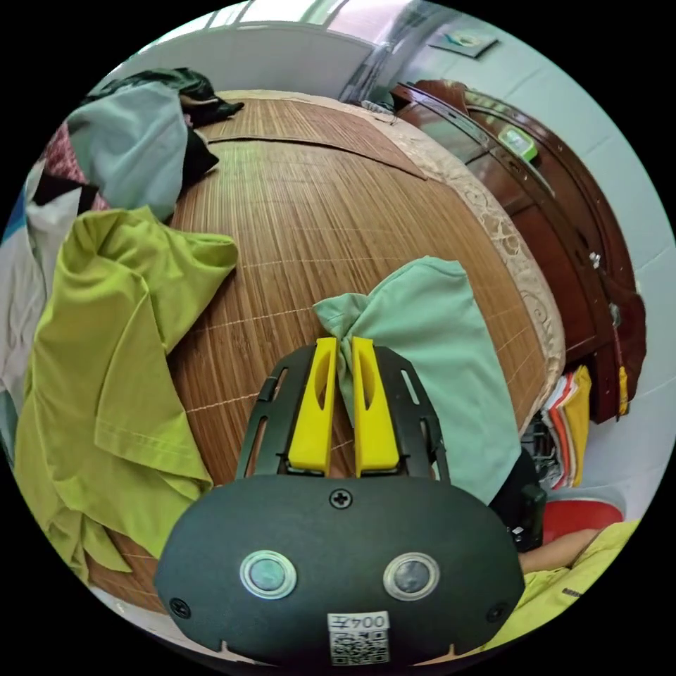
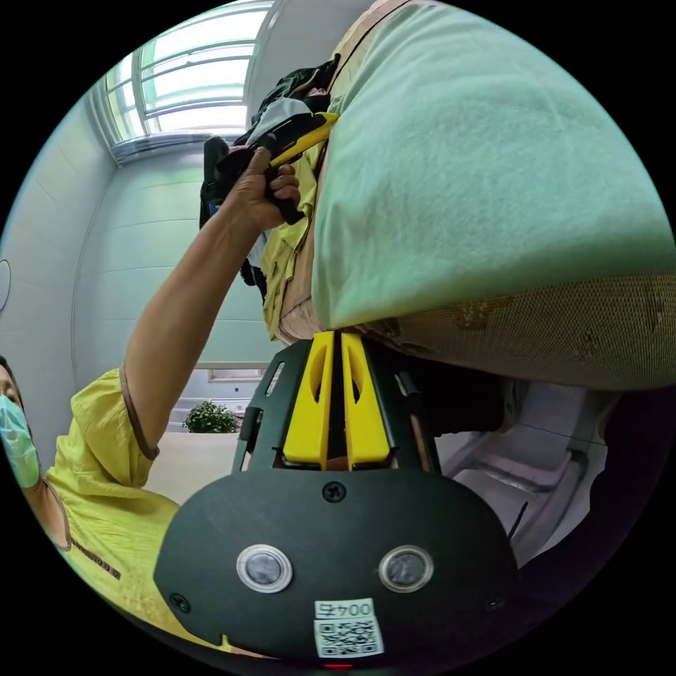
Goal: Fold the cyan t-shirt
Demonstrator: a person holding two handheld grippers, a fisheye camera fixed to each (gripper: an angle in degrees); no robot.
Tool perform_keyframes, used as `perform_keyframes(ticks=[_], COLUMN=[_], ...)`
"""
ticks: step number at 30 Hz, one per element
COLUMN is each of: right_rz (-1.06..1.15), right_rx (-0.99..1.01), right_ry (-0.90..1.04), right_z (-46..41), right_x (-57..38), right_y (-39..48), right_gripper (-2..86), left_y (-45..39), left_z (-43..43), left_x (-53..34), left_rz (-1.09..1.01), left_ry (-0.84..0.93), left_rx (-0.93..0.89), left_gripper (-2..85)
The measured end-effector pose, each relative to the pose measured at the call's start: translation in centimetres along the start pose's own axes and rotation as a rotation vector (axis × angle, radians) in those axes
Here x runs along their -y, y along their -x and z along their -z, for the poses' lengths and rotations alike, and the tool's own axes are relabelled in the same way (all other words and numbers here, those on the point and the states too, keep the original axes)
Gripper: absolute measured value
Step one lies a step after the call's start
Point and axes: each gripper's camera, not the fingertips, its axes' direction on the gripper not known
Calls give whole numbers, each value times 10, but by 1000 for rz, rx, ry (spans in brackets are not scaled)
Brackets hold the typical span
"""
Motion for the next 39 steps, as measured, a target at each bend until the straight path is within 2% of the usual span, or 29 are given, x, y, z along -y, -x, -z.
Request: perform_keyframes(ticks=[5,9,13,15,17,20,23,30,32,34,39], right_rz=[87,144,16,-32,-65,-89,-101,-85,-91,-93,-49], right_rx=[-12,-146,-158,-125,-92,-68,-95,-185,-218,-239,-201], right_ry=[3,-171,-354,-365,-337,-288,-275,-174,-154,-115,-99], right_z=[25,132,244,261,259,242,230,195,189,180,182], right_x=[-3,-10,-10,-3,9,27,40,75,84,95,109], right_y=[41,63,18,0,-12,-16,-9,20,26,34,83], right_gripper=[67,81,79,82,88,97,101,113,103,53,15], left_y=[55,58,38,29,33,40,40,13,8,6,3], left_z=[92,167,225,237,241,232,228,236,234,234,248], left_x=[-28,-87,-209,-264,-327,-377,-378,-348,-342,-340,-340], left_rz=[139,124,160,220,371,544,567,510,524,537,570], left_ry=[-132,-200,-237,-239,-253,-243,-172,-86,-77,-70,-109], left_rx=[-135,-213,-349,-388,-498,-647,-698,-692,-721,-741,-772], left_gripper=[32,46,73,80,88,99,112,123,126,127,130])
